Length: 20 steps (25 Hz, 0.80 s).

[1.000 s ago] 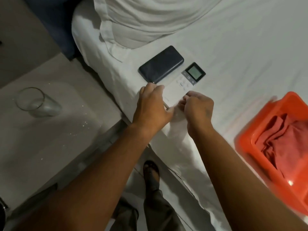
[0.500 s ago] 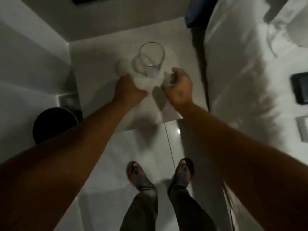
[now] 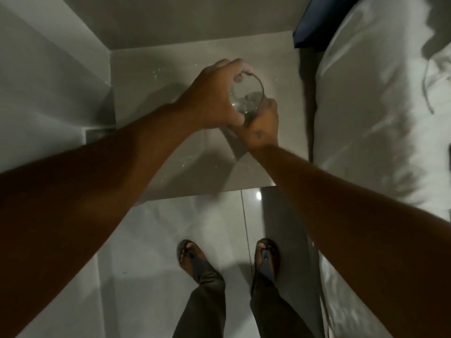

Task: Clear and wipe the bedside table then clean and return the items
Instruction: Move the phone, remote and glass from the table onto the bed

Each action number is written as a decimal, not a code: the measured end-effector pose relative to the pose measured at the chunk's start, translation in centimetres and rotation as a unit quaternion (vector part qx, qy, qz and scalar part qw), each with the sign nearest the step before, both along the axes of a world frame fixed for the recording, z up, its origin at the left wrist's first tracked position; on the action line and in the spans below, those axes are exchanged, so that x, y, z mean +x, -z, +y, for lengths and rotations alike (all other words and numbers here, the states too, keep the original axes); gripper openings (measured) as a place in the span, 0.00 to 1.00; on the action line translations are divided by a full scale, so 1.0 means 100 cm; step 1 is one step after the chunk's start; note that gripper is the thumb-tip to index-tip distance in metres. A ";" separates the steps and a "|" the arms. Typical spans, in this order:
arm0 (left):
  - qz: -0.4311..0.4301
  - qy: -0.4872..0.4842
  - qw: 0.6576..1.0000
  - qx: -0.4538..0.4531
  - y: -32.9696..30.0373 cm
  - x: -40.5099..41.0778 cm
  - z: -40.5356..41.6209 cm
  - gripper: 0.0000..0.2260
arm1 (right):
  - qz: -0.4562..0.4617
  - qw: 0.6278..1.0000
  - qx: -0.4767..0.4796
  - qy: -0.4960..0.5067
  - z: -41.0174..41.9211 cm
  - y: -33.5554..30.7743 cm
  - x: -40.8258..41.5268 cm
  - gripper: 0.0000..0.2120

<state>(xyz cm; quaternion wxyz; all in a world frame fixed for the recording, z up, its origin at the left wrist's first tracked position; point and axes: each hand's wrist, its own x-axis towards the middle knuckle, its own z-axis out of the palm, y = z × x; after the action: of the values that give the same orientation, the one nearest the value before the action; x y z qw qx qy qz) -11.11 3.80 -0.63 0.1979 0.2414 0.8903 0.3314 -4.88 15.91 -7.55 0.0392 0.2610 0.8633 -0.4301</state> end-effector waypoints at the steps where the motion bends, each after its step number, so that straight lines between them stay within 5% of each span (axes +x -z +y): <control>1: 0.001 0.022 1.000 -0.003 -0.012 0.002 0.004 0.38 | 0.034 0.999 -0.028 -0.007 0.002 -0.011 0.012 0.27; 5: -0.027 0.102 0.991 0.085 -0.089 0.017 0.055 0.37 | 0.179 0.976 -0.100 0.077 0.055 -0.082 0.073 0.28; 10: -0.095 0.274 0.938 0.190 -0.151 0.059 0.229 0.31 | 0.229 0.939 0.060 0.251 0.207 -0.164 0.177 0.28; 14: 0.006 0.389 0.917 0.088 -0.145 0.100 0.379 0.34 | 0.107 0.928 0.169 0.314 0.334 -0.182 0.238 0.30; 20: 0.047 0.421 0.900 -0.104 -0.102 0.129 0.467 0.38 | -0.014 0.953 0.106 0.285 0.393 -0.154 0.273 0.31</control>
<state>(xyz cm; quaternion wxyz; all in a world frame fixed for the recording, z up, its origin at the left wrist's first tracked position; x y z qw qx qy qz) 1.79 50.52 9.58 0.3008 0.5867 0.7436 0.1111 22.41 55.18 7.83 -0.1012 0.5045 0.7932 -0.3257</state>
